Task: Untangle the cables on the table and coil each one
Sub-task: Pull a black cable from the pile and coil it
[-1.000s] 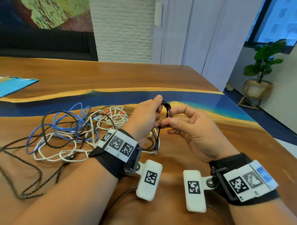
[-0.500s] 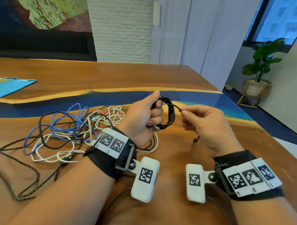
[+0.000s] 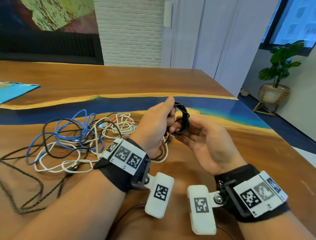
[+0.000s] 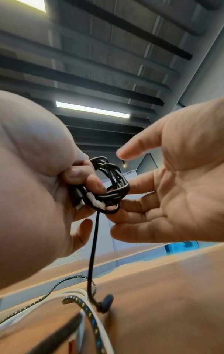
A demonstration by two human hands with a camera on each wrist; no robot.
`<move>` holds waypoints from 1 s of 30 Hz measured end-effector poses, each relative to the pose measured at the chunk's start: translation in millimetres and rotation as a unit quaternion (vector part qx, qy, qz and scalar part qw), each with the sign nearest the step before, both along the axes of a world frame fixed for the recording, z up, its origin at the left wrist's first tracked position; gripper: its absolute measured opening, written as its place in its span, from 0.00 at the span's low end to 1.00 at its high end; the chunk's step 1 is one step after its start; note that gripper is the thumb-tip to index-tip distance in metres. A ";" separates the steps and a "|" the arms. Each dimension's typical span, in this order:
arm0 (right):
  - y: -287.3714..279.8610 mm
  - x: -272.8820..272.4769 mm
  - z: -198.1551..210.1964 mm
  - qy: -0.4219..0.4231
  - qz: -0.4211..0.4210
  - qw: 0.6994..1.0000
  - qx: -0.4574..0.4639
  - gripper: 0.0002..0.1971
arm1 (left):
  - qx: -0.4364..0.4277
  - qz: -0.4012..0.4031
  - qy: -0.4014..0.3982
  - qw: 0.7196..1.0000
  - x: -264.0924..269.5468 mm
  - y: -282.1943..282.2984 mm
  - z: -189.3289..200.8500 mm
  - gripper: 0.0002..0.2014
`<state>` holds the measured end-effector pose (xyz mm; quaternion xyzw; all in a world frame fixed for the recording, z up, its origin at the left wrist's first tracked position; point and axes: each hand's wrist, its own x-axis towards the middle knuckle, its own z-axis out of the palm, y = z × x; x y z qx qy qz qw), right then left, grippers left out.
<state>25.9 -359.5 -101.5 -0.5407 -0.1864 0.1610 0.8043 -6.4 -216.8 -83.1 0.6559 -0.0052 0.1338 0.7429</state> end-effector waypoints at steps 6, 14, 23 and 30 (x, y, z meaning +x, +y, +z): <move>3.5 5.2 -7.9 -0.014 -0.057 0.997 -0.056 0.09 | 0.089 0.012 -0.034 0.995 0.7 -4.7 -3.2 0.19; 2.7 7.5 -7.8 -0.004 -0.120 0.990 -0.075 0.06 | 0.106 0.005 -0.046 0.993 3.2 -1.1 -5.1 0.20; -14.1 1.0 13.6 -0.024 0.081 0.995 0.062 0.32 | -0.026 -0.095 -0.038 0.994 -4.8 0.6 3.9 0.21; -13.9 -0.2 16.7 -0.074 -0.009 0.997 -0.011 0.35 | -0.011 -0.075 -0.030 0.997 0.2 2.4 -3.1 0.21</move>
